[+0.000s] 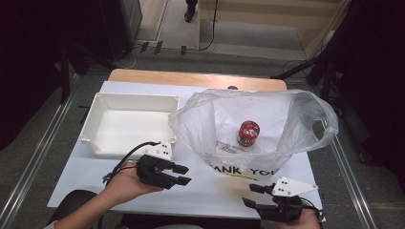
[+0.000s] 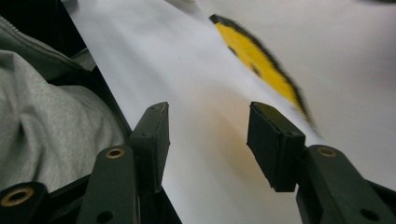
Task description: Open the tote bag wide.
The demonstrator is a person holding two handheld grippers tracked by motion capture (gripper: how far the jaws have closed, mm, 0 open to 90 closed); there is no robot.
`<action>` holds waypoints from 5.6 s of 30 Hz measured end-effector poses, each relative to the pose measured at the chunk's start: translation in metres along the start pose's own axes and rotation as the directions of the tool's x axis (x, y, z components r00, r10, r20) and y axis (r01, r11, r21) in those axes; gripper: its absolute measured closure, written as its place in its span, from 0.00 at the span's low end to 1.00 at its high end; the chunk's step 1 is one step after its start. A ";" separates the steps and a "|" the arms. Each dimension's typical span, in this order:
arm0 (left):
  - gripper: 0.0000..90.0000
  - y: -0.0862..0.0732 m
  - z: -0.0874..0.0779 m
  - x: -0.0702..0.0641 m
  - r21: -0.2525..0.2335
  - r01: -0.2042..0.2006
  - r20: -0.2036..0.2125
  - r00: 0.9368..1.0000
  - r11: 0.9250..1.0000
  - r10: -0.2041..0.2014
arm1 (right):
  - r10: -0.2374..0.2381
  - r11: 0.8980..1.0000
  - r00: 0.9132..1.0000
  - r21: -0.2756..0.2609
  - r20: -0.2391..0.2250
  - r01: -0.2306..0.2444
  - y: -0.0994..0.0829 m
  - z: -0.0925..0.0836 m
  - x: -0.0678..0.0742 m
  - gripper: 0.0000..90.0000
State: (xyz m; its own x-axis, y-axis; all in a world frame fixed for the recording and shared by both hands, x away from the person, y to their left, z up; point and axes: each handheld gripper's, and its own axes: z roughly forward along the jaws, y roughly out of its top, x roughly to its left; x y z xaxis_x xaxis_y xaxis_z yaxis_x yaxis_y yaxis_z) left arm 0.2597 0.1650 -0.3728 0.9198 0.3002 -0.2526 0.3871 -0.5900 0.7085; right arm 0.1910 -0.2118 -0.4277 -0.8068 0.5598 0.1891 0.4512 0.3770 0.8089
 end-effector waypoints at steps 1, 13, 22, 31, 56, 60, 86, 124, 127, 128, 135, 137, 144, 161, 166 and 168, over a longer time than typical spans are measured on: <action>0.73 0.003 -0.005 -0.003 0.006 -0.005 0.004 1.000 1.000 0.005 | -0.002 1.000 1.000 -0.002 -0.001 0.002 0.000 -0.005 -0.002 0.58; 0.78 0.035 -0.048 -0.024 -0.044 -0.049 0.057 0.997 0.998 0.052 | 0.026 1.000 1.000 -0.015 -0.009 -0.027 0.005 -0.063 -0.049 0.68; 0.83 0.068 -0.068 -0.030 -0.057 -0.056 0.082 0.995 0.997 0.060 | 0.001 1.000 1.000 -0.004 0.026 -0.001 0.017 -0.084 -0.082 0.76; 0.83 0.112 -0.073 -0.022 -0.045 -0.063 0.072 0.995 0.997 0.066 | 0.089 0.996 0.995 0.000 0.042 -0.089 0.038 -0.099 -0.131 0.89; 0.84 0.174 -0.050 0.023 -0.029 -0.075 0.020 0.997 0.997 0.075 | 0.054 0.999 0.995 0.000 0.085 -0.054 0.121 -0.101 -0.221 1.00; 0.85 0.182 -0.047 0.028 -0.026 -0.081 0.002 0.997 0.996 0.081 | 0.053 0.998 0.994 -0.040 0.094 -0.050 0.138 -0.112 -0.224 1.00; 0.85 0.201 -0.032 0.038 -0.011 -0.089 -0.056 0.994 0.996 0.089 | -0.176 0.982 0.984 -0.069 -0.040 0.173 0.254 -0.114 -0.147 1.00; 0.85 0.193 0.028 0.061 0.081 -0.109 -0.132 0.984 0.991 0.119 | -0.145 0.975 0.986 0.156 -0.085 0.157 0.182 -0.062 -0.173 1.00; 0.86 0.193 0.034 0.064 0.085 -0.105 -0.135 0.984 0.991 0.116 | -0.139 0.979 0.987 0.137 -0.074 0.149 0.175 -0.060 -0.175 1.00; 0.86 0.193 0.035 0.065 0.081 -0.107 -0.137 0.984 0.991 0.117 | -0.139 0.979 0.987 0.137 -0.074 0.149 0.175 -0.060 -0.175 1.00; 0.90 0.190 0.047 0.077 0.013 -0.010 -0.099 0.995 1.000 0.011 | -0.112 0.987 0.992 0.111 -0.051 0.117 0.167 -0.059 -0.178 1.00; 0.92 0.188 0.050 0.080 0.015 0.010 -0.109 0.994 1.000 -0.008 | -0.109 0.988 0.993 0.105 -0.047 0.114 0.165 -0.058 -0.178 1.00; 0.93 0.178 0.064 0.085 0.016 0.026 -0.163 0.986 1.000 -0.023 | -0.104 0.989 0.994 0.101 -0.035 0.107 0.158 -0.056 -0.179 0.98; 0.92 0.163 0.089 0.097 0.012 0.090 -0.176 0.981 0.996 -0.086 | -0.094 0.993 0.996 0.074 0.010 0.093 0.135 -0.043 -0.184 0.98; 0.92 0.159 0.095 0.101 0.016 0.104 -0.180 0.979 0.994 -0.099 | -0.078 0.994 0.997 0.077 0.021 0.076 0.127 -0.038 -0.187 0.98; 0.92 0.159 0.099 0.101 0.016 0.104 -0.183 0.978 0.994 -0.099 | -0.070 0.995 0.997 0.079 0.033 0.067 0.125 -0.036 -0.187 0.98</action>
State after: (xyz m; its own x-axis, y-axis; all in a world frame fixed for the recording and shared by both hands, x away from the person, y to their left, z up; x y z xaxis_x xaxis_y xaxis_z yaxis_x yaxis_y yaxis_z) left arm 0.4204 0.0276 -0.3506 0.8494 0.4896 -0.1968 0.4817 -0.5671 0.6681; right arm 0.3845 -0.2965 -0.3420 -0.8231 0.5563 0.1138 0.4248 0.4704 0.7735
